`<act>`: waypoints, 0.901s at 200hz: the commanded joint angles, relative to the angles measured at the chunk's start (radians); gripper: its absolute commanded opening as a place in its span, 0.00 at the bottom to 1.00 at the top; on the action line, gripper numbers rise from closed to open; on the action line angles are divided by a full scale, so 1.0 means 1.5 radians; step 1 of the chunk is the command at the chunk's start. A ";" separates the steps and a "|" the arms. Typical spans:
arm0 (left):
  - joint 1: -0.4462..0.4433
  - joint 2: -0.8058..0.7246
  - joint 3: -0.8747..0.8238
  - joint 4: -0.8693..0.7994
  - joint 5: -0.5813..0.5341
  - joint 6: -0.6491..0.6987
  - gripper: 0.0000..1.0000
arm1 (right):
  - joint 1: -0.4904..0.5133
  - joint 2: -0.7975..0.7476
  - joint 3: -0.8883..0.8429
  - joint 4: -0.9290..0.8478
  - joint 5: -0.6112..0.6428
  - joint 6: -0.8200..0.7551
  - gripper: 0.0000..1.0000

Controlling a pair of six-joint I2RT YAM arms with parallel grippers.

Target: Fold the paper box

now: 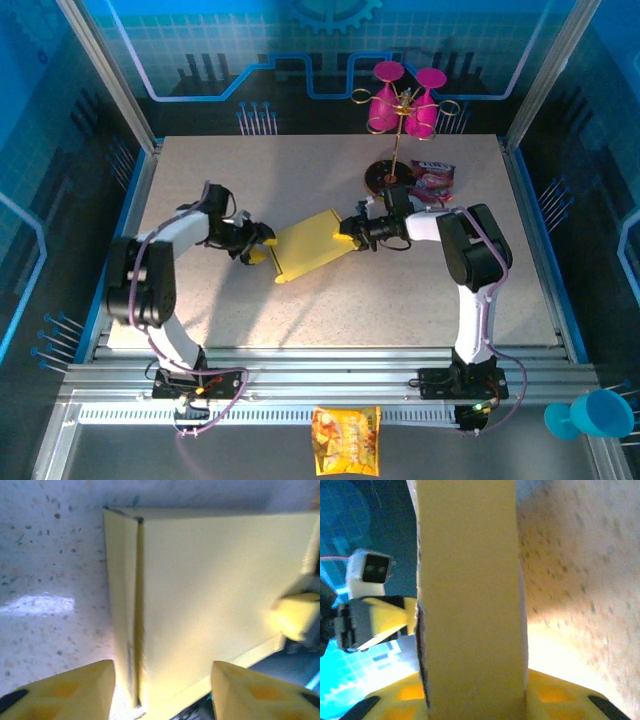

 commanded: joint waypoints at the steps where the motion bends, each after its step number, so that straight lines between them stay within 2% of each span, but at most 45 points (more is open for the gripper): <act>1: 0.030 -0.087 -0.050 0.113 0.026 -0.135 0.61 | -0.002 -0.050 -0.063 0.152 0.018 0.229 0.25; 22: 0.034 -0.122 -0.095 0.158 0.042 -0.213 0.68 | 0.004 -0.079 -0.115 0.267 0.041 0.413 0.22; 33: 0.035 -0.134 -0.116 0.183 0.044 -0.245 0.70 | 0.008 -0.088 -0.118 0.268 0.040 0.467 0.20; 46: 0.037 -0.143 -0.152 0.263 0.058 -0.318 0.71 | 0.012 -0.102 -0.116 0.245 0.041 0.504 0.21; 63: 0.037 -0.142 -0.185 0.345 0.061 -0.407 0.72 | 0.014 -0.121 -0.105 0.181 0.038 0.519 0.21; 72: 0.038 -0.138 -0.186 0.347 0.058 -0.429 0.76 | 0.015 -0.129 -0.101 0.156 0.040 0.525 0.21; 111: 0.035 -0.108 -0.193 0.445 0.057 -0.519 0.77 | 0.019 -0.138 -0.073 0.083 0.024 0.526 0.21; 116: 0.035 -0.104 -0.190 0.455 0.059 -0.531 0.82 | 0.018 -0.138 -0.069 0.056 0.022 0.520 0.21; 125: 0.031 -0.093 -0.188 0.475 0.060 -0.555 0.83 | 0.019 -0.141 -0.065 0.040 0.021 0.515 0.21; 180: 0.008 -0.028 -0.199 0.482 0.120 -0.647 0.81 | 0.018 -0.131 -0.048 0.035 0.010 0.522 0.20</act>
